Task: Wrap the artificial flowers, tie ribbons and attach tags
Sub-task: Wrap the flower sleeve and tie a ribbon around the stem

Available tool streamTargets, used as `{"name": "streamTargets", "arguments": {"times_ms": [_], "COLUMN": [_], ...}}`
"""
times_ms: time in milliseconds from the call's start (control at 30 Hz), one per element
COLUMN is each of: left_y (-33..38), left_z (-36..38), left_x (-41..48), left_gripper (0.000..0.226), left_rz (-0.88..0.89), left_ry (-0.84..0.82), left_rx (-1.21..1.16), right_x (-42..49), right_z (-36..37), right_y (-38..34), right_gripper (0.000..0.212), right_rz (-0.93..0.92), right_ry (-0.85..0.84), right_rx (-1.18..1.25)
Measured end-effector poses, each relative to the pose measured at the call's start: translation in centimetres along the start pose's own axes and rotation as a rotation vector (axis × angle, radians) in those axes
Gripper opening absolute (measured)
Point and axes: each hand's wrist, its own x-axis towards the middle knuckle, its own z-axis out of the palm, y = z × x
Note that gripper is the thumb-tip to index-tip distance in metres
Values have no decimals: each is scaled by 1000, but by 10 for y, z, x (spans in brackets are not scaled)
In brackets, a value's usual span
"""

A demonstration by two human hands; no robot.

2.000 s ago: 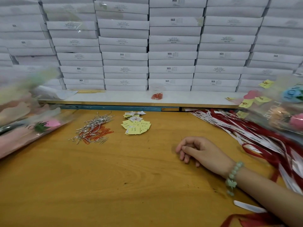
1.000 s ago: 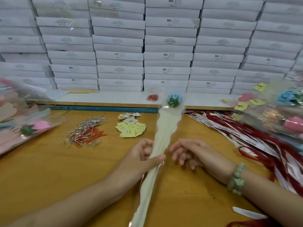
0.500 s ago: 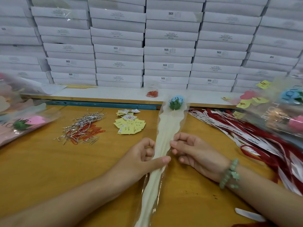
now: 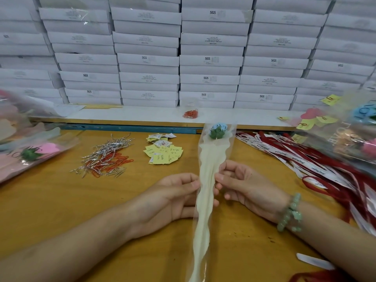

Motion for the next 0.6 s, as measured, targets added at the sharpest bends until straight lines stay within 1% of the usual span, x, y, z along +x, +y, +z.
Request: {"name": "streamTargets", "arguments": {"times_ms": [100, 200, 267, 367, 467, 500, 600], "left_y": [-1, -1, 0, -5, -10, -11, -13], "left_z": [-1, 3, 8, 15, 19, 18, 16], "left_x": [0, 0, -1, -2, -3, -3, -3], "left_gripper": [31, 16, 13, 21, 21, 24, 33], "left_rz": [-18, -19, -13, 13, 86, 106, 132], "left_ry": [5, 68, 118, 243, 320, 332, 344], "left_rx": [21, 63, 116, 218, 272, 279, 289], "right_x": [0, 0, 0, 1, 1, 0, 0], "right_z": [1, 1, 1, 1, -1, -2, -2], "right_y": [1, 3, 4, 4, 3, 2, 1], "right_gripper": [28, 37, 42, 42, 26, 24, 36], "right_rz": [-6, -13, -11, -13, -9, 0, 36], "right_ry": [-8, 3, 10, 29, 24, 11, -38], "right_rx": [-35, -49, -61, -64, -25, -23, -72]}}
